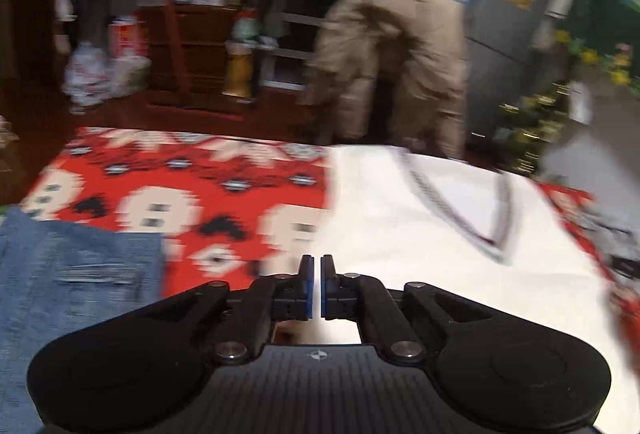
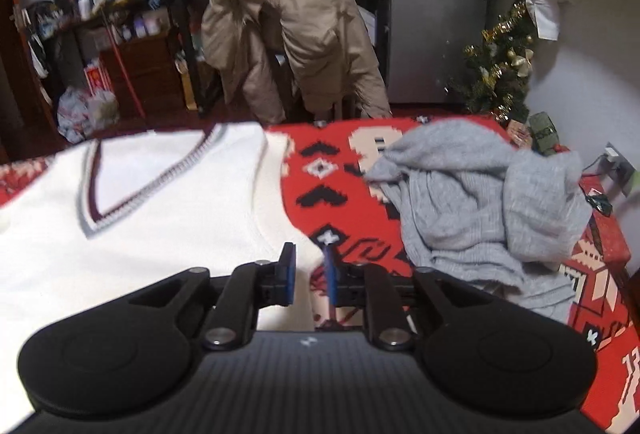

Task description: Fold clothes

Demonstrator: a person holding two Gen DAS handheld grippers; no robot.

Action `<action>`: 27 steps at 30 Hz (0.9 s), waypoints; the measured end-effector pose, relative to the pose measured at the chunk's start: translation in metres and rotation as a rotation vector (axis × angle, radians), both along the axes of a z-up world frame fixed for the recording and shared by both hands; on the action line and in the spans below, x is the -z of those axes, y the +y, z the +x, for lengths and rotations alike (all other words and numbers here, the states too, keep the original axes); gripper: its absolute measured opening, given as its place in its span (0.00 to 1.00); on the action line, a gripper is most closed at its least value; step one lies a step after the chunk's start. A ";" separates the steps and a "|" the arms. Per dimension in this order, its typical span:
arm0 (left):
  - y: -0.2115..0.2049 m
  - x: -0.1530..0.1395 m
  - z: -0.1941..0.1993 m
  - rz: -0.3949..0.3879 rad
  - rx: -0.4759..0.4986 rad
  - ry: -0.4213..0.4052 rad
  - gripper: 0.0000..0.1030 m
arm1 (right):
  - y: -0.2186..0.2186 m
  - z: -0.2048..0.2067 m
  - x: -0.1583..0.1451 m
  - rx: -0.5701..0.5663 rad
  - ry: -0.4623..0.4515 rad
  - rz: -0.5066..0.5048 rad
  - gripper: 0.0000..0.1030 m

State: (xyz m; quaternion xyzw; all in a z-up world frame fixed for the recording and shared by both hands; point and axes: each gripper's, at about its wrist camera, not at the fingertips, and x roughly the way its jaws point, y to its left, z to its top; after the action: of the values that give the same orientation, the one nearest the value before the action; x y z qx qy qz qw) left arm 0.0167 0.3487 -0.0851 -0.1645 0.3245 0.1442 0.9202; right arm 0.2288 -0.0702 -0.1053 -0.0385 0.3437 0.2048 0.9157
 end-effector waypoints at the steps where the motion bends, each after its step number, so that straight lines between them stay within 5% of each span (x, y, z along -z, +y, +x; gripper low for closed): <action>1: -0.006 0.001 0.006 0.001 0.035 0.008 0.03 | 0.003 -0.002 -0.004 -0.025 -0.005 0.012 0.18; 7: -0.023 0.029 0.068 0.030 0.100 0.140 0.03 | 0.058 0.011 0.008 -0.172 0.045 -0.027 0.17; 18: -0.003 0.032 0.154 0.082 0.104 0.136 0.03 | 0.114 0.106 0.034 -0.192 0.044 -0.055 0.17; 23: 0.012 0.030 0.181 0.070 0.086 0.145 0.04 | 0.105 0.156 0.024 -0.127 0.075 0.085 0.17; 27: 0.026 0.027 0.186 0.034 0.082 0.131 0.04 | 0.084 0.181 0.017 -0.090 0.048 0.050 0.18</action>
State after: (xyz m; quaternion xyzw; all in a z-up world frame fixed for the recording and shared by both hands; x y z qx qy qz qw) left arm 0.2026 0.3744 -0.1123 -0.1257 0.3879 0.1225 0.9048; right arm 0.4095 0.0137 -0.1221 -0.0261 0.3581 0.2550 0.8978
